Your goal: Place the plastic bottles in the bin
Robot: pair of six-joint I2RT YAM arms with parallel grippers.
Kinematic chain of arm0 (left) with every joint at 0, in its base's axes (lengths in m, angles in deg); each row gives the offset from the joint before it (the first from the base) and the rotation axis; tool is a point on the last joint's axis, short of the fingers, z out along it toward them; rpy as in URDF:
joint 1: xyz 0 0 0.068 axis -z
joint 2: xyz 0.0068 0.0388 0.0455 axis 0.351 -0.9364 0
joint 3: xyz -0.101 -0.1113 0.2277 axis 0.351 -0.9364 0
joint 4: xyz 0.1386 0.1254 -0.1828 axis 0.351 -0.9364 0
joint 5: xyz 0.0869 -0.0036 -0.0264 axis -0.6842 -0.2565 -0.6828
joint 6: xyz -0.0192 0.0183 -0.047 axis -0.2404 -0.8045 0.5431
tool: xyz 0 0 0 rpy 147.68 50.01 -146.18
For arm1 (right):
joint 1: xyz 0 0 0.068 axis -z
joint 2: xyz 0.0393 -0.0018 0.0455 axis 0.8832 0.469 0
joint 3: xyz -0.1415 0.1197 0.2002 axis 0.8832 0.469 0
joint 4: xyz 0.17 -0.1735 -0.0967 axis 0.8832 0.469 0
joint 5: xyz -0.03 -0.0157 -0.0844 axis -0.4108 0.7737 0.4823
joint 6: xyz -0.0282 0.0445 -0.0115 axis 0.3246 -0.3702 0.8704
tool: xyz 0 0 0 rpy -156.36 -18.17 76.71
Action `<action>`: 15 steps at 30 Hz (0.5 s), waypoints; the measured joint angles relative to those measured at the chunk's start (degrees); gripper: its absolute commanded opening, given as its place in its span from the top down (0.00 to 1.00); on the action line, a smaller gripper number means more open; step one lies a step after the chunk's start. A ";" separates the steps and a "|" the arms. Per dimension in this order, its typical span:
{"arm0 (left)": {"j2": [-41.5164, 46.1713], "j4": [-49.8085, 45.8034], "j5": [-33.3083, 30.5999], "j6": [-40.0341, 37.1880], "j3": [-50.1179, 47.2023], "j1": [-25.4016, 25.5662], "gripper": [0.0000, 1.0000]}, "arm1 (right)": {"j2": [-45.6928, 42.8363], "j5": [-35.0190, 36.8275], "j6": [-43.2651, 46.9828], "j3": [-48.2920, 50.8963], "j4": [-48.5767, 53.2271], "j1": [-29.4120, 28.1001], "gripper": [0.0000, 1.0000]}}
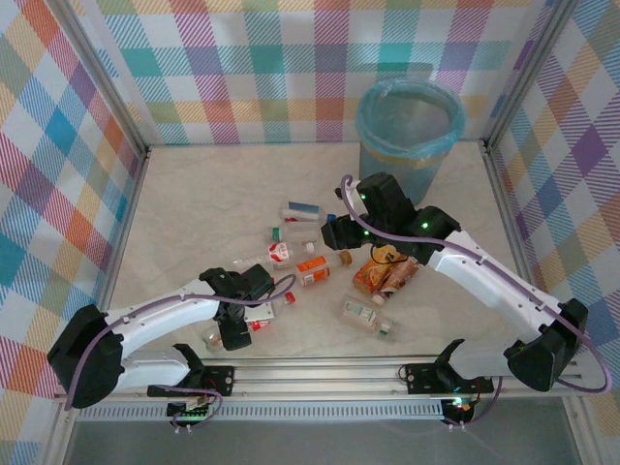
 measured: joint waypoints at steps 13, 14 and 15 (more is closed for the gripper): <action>-0.17 1.97 1.70 0.31 -0.44 0.96 0.37 | -2.60 1.57 1.14 1.55 0.00 0.00 0.45; 0.09 1.95 2.03 0.22 -0.44 0.96 0.38 | -2.71 1.73 1.14 1.62 -0.02 0.00 0.45; 0.48 1.95 2.23 0.24 -0.44 0.98 0.40 | -2.80 1.77 1.16 1.64 0.00 0.00 0.45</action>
